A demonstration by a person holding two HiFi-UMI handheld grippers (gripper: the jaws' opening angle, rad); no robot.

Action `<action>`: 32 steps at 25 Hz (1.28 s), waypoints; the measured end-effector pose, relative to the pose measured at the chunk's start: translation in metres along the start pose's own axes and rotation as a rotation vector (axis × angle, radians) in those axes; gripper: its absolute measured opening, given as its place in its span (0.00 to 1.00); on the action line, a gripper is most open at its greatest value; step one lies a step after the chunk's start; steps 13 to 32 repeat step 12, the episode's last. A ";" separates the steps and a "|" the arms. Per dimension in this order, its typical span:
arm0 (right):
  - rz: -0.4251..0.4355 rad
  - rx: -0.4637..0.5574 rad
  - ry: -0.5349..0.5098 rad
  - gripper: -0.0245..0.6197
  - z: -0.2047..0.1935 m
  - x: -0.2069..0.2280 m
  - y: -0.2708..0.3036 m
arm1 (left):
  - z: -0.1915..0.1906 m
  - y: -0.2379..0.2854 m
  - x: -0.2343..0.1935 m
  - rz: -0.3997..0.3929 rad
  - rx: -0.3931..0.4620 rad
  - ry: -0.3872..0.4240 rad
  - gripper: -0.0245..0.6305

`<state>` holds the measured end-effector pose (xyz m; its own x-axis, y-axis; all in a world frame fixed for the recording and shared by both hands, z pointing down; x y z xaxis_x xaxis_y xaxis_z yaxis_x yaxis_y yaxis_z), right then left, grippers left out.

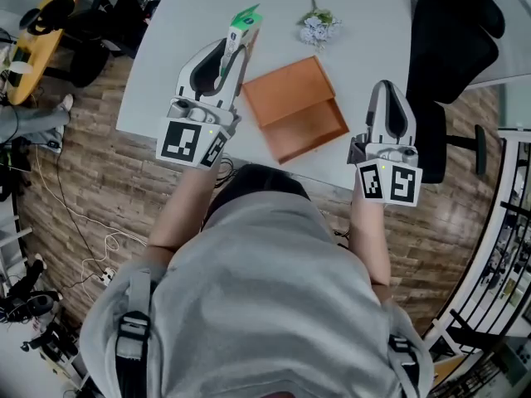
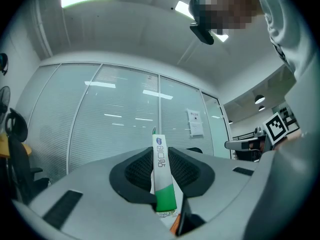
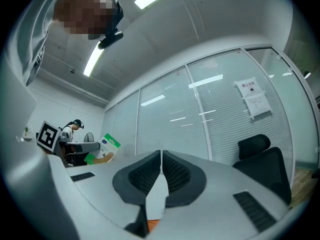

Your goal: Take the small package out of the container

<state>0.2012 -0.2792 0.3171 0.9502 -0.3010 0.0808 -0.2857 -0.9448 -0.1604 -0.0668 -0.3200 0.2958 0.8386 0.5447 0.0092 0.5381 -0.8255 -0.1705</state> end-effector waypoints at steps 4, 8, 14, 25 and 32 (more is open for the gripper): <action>-0.005 0.003 -0.001 0.11 0.003 -0.003 -0.001 | 0.003 -0.004 -0.001 -0.001 0.007 -0.005 0.20; -0.016 0.001 0.001 0.11 0.000 0.013 -0.009 | -0.001 0.002 0.014 -0.009 0.017 -0.012 0.20; -0.025 -0.003 0.004 0.11 -0.002 0.017 -0.009 | -0.001 0.004 0.017 -0.018 0.022 -0.023 0.20; -0.025 -0.003 0.004 0.11 -0.002 0.017 -0.009 | -0.001 0.004 0.017 -0.018 0.022 -0.023 0.20; -0.025 -0.003 0.004 0.11 -0.002 0.017 -0.009 | -0.001 0.004 0.017 -0.018 0.022 -0.023 0.20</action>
Point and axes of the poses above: the fingertips, and each gripper's own axes: y forward along the fingers, x to its right, z out of its top, the point moved 4 cm from there along -y, backward along the fingers, and after that the axes turned 1 degree about x, right-handed, at the moved point
